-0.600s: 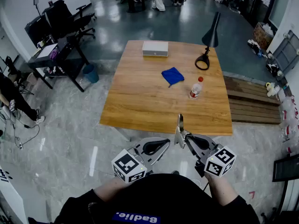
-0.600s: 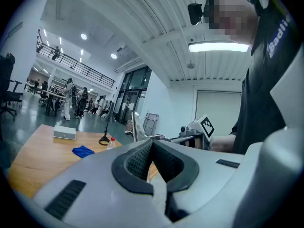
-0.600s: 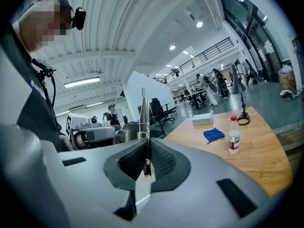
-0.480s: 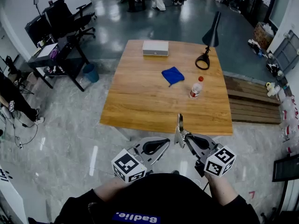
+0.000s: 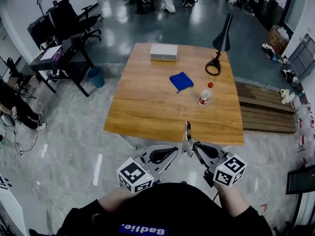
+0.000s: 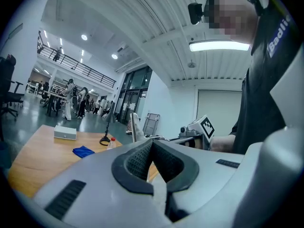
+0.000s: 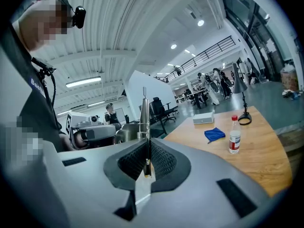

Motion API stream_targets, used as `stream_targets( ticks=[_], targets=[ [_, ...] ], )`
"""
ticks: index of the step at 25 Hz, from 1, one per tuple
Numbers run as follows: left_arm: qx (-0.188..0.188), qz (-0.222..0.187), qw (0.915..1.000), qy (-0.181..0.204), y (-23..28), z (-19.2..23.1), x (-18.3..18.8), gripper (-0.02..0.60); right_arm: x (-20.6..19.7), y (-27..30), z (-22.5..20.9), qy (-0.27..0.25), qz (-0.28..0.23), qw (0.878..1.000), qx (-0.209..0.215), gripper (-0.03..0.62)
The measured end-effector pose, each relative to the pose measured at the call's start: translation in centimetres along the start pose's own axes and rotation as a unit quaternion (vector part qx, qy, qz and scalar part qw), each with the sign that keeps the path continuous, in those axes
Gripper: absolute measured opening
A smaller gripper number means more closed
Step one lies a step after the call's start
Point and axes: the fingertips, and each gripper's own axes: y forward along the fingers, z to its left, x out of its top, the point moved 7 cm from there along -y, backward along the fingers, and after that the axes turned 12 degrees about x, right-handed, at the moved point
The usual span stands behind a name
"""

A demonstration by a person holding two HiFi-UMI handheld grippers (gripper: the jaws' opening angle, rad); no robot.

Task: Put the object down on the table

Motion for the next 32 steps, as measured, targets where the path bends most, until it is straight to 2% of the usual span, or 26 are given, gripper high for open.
stream_targets(
  ticks=[7, 12, 17, 23, 32],
  targets=[
    [0.02, 0.0, 0.9998, 0.007, 1.8, -1.3, 0.8, 0.003, 0.3, -1.8, -1.5, 0.004, -0.006, 1.0, 0.018, 0.006],
    [0.051, -0.001, 0.9986, 0.012, 3.1, -2.2, 0.4, 0.003, -0.4, -3.1, -3.4, 0.003, 0.001, 0.999, 0.041, 0.006],
    [0.069, 0.002, 0.9975, 0.011, 3.5, -1.3, 0.4, 0.003, -0.8, -2.7, -4.9, 0.013, 0.013, 0.999, 0.051, 0.006],
    [0.061, -0.009, 0.9981, 0.004, 3.5, 3.7, 0.6, 0.003, -0.3, 1.4, -6.6, 0.011, 0.031, 0.999, 0.034, 0.006],
    [-0.012, -0.01, 0.9999, 0.004, 3.2, 15.0, 2.7, 0.003, 2.6, 11.8, -8.8, 0.0, 0.056, 0.998, -0.025, 0.006]
  ],
)
